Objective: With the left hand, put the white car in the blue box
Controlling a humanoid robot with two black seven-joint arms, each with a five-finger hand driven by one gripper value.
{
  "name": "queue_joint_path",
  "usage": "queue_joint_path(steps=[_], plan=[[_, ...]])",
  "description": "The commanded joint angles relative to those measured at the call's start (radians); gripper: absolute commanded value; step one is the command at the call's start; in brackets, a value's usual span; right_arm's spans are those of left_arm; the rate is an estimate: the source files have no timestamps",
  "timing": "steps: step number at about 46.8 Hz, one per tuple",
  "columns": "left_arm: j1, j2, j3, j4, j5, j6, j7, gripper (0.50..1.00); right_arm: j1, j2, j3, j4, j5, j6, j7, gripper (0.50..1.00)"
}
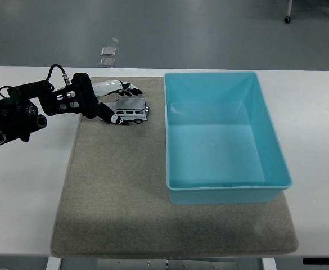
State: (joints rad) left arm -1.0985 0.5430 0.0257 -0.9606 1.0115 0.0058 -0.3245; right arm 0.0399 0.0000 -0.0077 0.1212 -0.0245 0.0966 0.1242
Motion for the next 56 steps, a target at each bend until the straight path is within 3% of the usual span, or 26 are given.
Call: queue_joint_path(steps=[1, 3, 13, 26, 32, 35, 46, 56], plan=[[0.000, 0.000, 0.000, 0.005, 0.015, 0.000, -0.001, 0.851, 0.000, 0.000, 0.000, 0.000, 0.000, 0.000, 0.000, 0.936], [0.000, -0.002, 0.000, 0.008, 0.027, 0.000, 0.001, 0.829, 0.000, 0.000, 0.000, 0.000, 0.000, 0.000, 0.000, 0.936], [0.000, -0.012, 0.000, 0.022, 0.050, 0.000, 0.001, 0.816, 0.000, 0.000, 0.000, 0.000, 0.000, 0.000, 0.000, 0.936], [0.000, -0.014, 0.000, 0.026, 0.067, 0.000, 0.001, 0.701, 0.000, 0.000, 0.000, 0.000, 0.000, 0.000, 0.000, 0.936], [0.000, -0.014, 0.000, 0.026, 0.085, 0.000, 0.002, 0.602, 0.000, 0.000, 0.000, 0.000, 0.000, 0.000, 0.000, 0.936], [0.000, -0.014, 0.000, 0.026, 0.085, 0.002, 0.002, 0.500, 0.000, 0.000, 0.000, 0.000, 0.000, 0.000, 0.000, 0.936], [-0.011, -0.006, -0.001, 0.026, 0.085, 0.003, 0.002, 0.500, 0.000, 0.000, 0.000, 0.000, 0.000, 0.000, 0.000, 0.936], [-0.078, 0.002, -0.004, 0.023, 0.084, 0.003, 0.002, 0.500, 0.000, 0.000, 0.000, 0.000, 0.000, 0.000, 0.000, 0.936]])
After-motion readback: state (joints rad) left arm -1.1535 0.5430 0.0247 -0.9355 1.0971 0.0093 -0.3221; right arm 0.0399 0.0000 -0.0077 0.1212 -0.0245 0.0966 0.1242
